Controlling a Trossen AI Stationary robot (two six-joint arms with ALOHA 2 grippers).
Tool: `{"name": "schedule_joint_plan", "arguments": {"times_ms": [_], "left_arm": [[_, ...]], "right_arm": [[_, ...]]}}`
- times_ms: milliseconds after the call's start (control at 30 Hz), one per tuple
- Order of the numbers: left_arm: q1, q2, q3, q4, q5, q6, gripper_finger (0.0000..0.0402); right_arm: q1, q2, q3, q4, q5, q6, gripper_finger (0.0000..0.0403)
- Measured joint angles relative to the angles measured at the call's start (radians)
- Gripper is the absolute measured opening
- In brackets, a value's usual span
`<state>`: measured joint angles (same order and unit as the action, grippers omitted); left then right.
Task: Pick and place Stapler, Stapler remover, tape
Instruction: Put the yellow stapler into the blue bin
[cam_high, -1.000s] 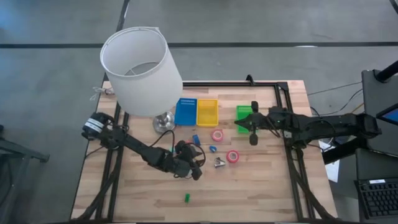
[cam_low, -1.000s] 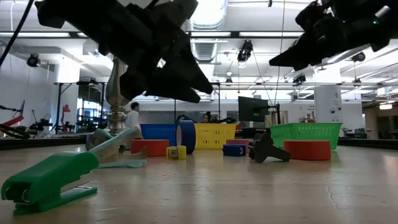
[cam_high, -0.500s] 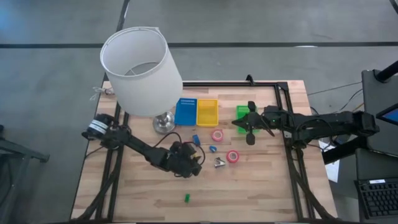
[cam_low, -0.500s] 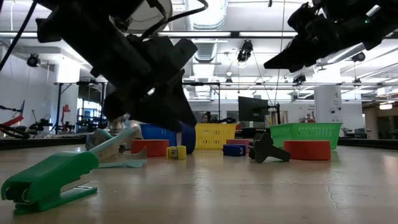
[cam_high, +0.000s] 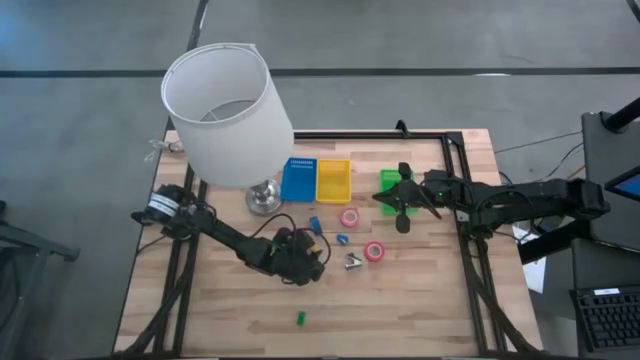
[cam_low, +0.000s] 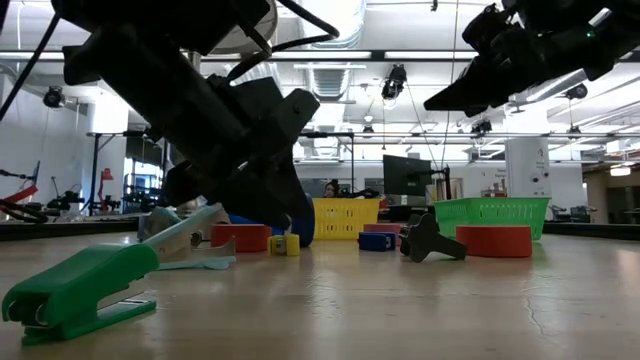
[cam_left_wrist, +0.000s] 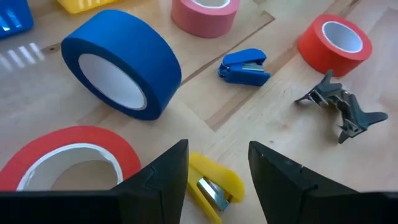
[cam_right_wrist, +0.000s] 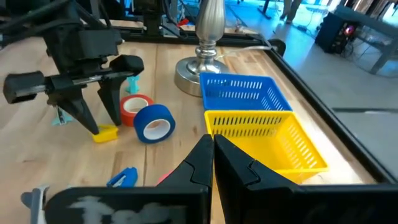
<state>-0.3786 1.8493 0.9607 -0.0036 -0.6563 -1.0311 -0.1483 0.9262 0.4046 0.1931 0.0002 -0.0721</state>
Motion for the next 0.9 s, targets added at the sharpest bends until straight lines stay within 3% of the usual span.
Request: {"name": "schedule_joint_plan", "arguments": {"times_ms": [900], "left_arm": [[0.008,0.001,0.000,-0.050,0.007,-0.070,0.0171]], "right_arm": [[0.001,-0.003,-0.001,-0.042,-0.032,0.006,0.0009]]}}
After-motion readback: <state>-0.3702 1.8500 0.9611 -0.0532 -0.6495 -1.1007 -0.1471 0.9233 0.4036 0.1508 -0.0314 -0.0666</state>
